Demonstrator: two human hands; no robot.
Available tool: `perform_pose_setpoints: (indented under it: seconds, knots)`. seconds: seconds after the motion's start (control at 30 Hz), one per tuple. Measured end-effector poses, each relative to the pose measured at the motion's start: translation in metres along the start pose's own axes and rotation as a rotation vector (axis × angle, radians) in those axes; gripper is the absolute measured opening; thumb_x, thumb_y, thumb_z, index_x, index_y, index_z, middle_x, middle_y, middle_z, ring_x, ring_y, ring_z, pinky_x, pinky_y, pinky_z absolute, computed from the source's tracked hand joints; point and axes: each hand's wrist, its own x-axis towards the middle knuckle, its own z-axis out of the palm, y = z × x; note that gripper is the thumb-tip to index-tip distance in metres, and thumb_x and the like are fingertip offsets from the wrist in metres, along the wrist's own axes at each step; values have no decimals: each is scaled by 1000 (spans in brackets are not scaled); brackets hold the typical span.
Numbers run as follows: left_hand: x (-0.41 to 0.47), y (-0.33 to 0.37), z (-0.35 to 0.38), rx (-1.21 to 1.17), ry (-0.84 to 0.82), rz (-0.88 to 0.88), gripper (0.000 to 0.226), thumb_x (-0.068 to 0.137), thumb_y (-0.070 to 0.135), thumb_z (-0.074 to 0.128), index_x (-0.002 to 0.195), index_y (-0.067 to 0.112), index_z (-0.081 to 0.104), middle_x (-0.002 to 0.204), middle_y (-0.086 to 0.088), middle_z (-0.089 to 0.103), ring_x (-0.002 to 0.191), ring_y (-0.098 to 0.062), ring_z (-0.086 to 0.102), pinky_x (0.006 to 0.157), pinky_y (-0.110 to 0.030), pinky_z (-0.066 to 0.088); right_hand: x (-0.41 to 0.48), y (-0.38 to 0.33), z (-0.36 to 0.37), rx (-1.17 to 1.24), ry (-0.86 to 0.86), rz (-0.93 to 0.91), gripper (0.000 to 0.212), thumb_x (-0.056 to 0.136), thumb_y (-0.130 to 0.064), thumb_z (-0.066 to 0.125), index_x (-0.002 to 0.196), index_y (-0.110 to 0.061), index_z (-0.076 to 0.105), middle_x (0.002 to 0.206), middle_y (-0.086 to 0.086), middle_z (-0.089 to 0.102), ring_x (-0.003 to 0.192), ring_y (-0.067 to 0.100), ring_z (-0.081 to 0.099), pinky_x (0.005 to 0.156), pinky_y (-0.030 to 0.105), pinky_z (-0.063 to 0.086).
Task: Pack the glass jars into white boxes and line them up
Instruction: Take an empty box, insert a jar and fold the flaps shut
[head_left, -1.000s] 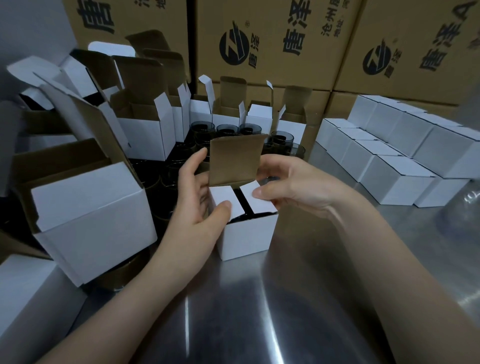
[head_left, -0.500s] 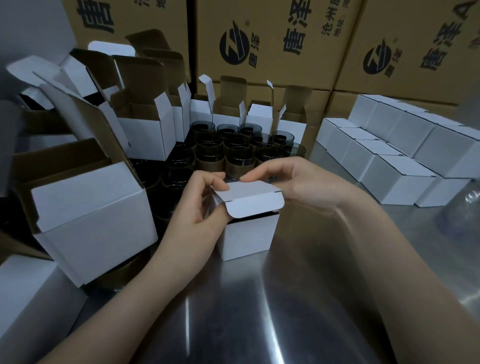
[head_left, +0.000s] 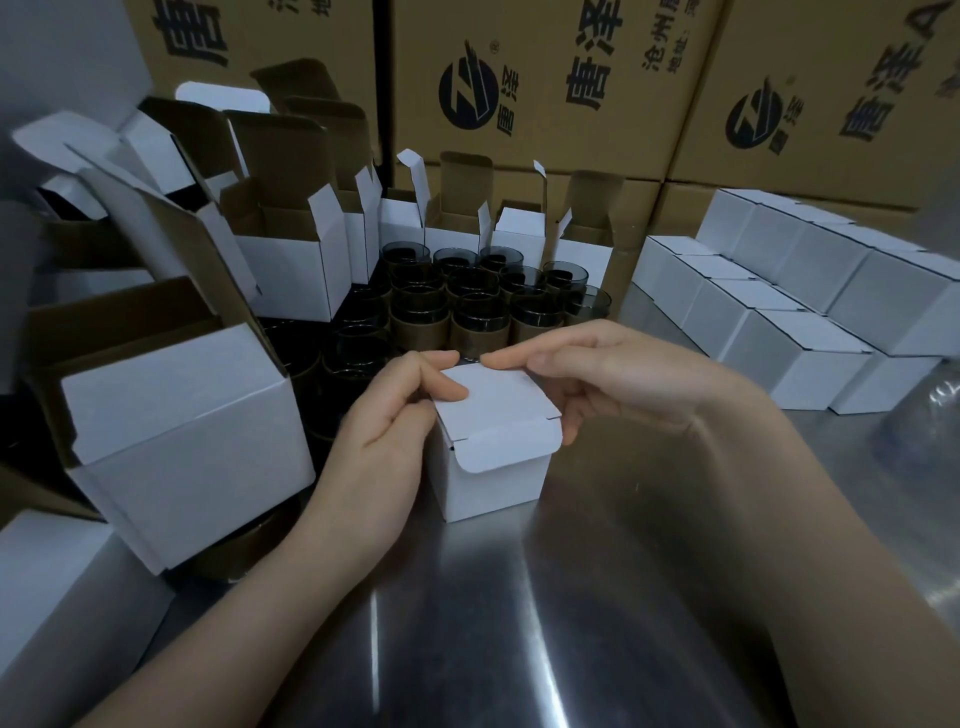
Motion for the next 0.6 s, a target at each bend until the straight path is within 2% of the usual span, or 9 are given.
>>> perform_pose_setpoints:
  seconds: [0.03,0.1,0.2,0.3,0.4,0.5,0.6]
  knots:
    - [0,0,0,-6,5,-4,21,79,17,43,82,17,64,121,17,61,113,7,54,93,-21,40,0,0,0,-16,-12,-7,25,98,-25,55,116,-31,72,105,11,72,82,23,65,66,30,58]
    - [1,0,-1,-19,2,1,24,76,19,41,82,15,64,122,15,61,115,5,54,96,-23,40,-1,1,-2,-64,-20,-11,32,86,-34,70,118,-35,70,112,8,69,85,24,66,65,27,56]
    - [-1,-1,-2,20,-25,22,23,83,32,48,84,14,63,121,18,61,116,4,54,94,-26,39,-1,3,-3,-79,-42,-10,46,76,-31,78,120,-37,67,120,-3,65,91,24,67,67,27,55]
    - [-4,-3,-2,103,-73,54,36,74,55,57,88,22,58,126,18,56,121,6,50,94,-25,37,-1,4,-3,-67,-57,-15,50,74,-26,79,121,-33,65,122,-3,62,87,23,68,68,30,55]
    - [-5,-4,-1,199,-94,34,52,59,60,68,96,29,50,130,25,47,121,5,49,99,-30,44,-2,3,-2,-91,-58,-20,52,73,-26,82,121,-30,63,112,-12,64,80,19,67,64,27,55]
    - [-4,-4,0,270,-83,52,56,55,57,71,98,31,47,129,26,44,121,4,48,101,-36,46,-3,-1,-1,-115,-61,-27,57,70,-29,80,123,-27,61,95,-21,69,72,10,65,61,25,53]
    - [-2,-4,0,285,-92,79,53,59,51,76,100,31,49,127,22,47,122,1,49,103,-41,46,-4,-3,1,-156,-43,-34,60,68,-31,78,126,-25,60,124,-10,61,70,8,63,61,28,54]
